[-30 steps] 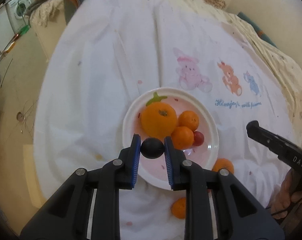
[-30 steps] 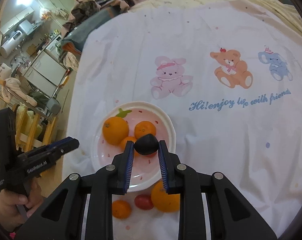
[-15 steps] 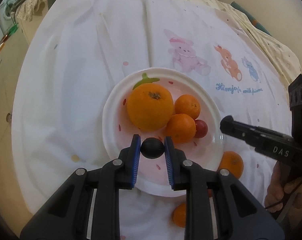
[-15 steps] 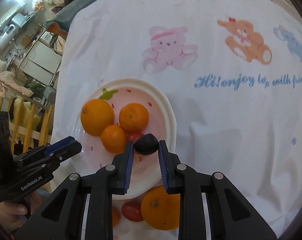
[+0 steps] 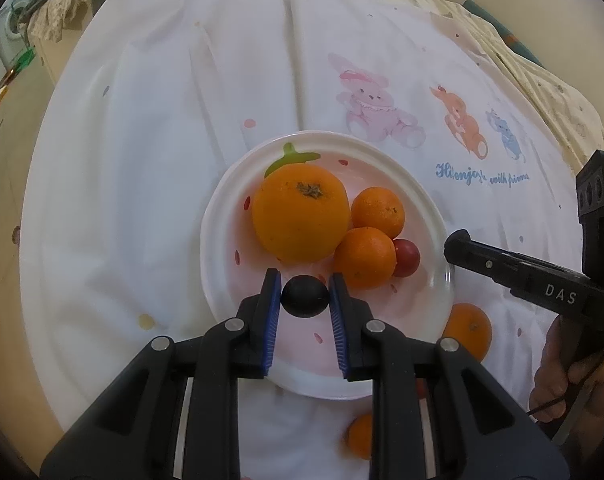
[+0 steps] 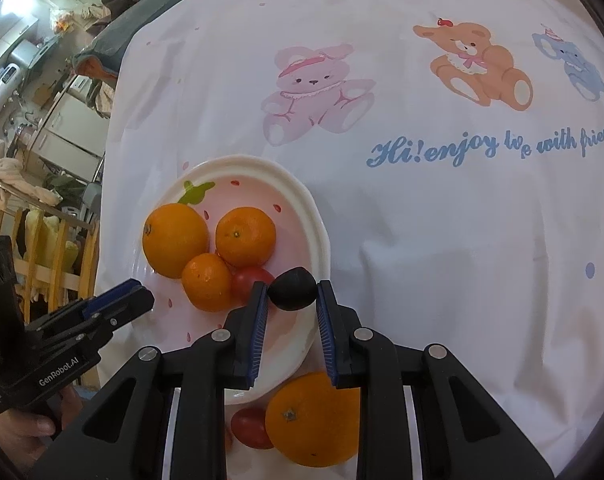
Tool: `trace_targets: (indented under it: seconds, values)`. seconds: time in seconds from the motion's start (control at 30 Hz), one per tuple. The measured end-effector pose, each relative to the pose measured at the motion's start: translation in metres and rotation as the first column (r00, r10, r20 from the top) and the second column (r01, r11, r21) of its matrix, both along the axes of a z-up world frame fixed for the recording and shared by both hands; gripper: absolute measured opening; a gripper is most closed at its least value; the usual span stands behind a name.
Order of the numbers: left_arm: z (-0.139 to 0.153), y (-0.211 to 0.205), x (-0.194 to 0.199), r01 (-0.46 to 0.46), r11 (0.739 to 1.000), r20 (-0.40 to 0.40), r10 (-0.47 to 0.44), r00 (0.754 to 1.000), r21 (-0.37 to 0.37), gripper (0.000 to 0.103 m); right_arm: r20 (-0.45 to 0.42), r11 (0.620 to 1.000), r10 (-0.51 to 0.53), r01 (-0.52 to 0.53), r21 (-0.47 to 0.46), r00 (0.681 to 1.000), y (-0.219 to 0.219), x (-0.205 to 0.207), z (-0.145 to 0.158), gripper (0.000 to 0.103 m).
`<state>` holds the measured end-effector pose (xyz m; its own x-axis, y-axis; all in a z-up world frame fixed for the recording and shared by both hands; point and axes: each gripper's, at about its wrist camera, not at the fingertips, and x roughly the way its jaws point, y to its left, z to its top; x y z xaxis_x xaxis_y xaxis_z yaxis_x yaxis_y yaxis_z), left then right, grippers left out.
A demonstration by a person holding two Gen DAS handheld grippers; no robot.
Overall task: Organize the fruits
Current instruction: 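Carry both grapes over the pink plate and open both grippers, then withdraw both grippers from the plate toward the remaining fruit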
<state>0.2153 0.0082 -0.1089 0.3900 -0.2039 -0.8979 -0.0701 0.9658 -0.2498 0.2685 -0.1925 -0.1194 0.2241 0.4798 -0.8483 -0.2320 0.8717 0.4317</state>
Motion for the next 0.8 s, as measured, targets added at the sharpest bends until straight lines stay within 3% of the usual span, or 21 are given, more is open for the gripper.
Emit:
trace_targets:
  seconds: [0.3,0.33,0.37,0.4,0.43,0.57,0.8]
  values:
    - [0.0,-0.001,-0.001,0.0,1.0,-0.009,0.0,1.0,-0.002,0.022,-0.011,0.999,-0.028,0.028,0.044,1.0,-0.005,0.002,0.002,0.03]
    - [0.0,-0.001,-0.001,0.003,1.0,-0.01,-0.003,1.0,0.0,0.03,-0.006,0.998,-0.031,0.032,0.045,0.999,-0.005,0.002,0.003,0.032]
    - [0.001,-0.003,-0.001,0.005,1.0,-0.009,-0.005,1.0,0.013,0.046,0.003,0.998,-0.038,0.037,0.041,0.999,-0.006,0.003,0.006,0.043]
    - [0.002,-0.005,-0.003,0.005,0.999,0.0,-0.005,1.0,0.035,0.053,0.014,0.998,-0.044,0.043,0.046,0.999,-0.007,0.002,0.009,0.056]
    - [0.004,-0.006,-0.004,0.007,0.999,0.011,-0.008,1.0,0.049,0.061,0.024,0.998,-0.049,0.048,0.051,0.999,-0.008,0.002,0.011,0.059]
    - [0.007,-0.009,-0.006,0.025,0.997,0.02,-0.026,0.999,0.066,0.062,0.048,0.996,-0.067,0.064,0.06,0.997,-0.014,0.004,0.02,0.059]
    - [0.016,0.002,-0.009,-0.026,0.998,0.042,0.024,0.999,0.053,0.062,0.066,0.993,-0.101,0.096,0.072,0.993,-0.023,0.0,0.033,0.059]
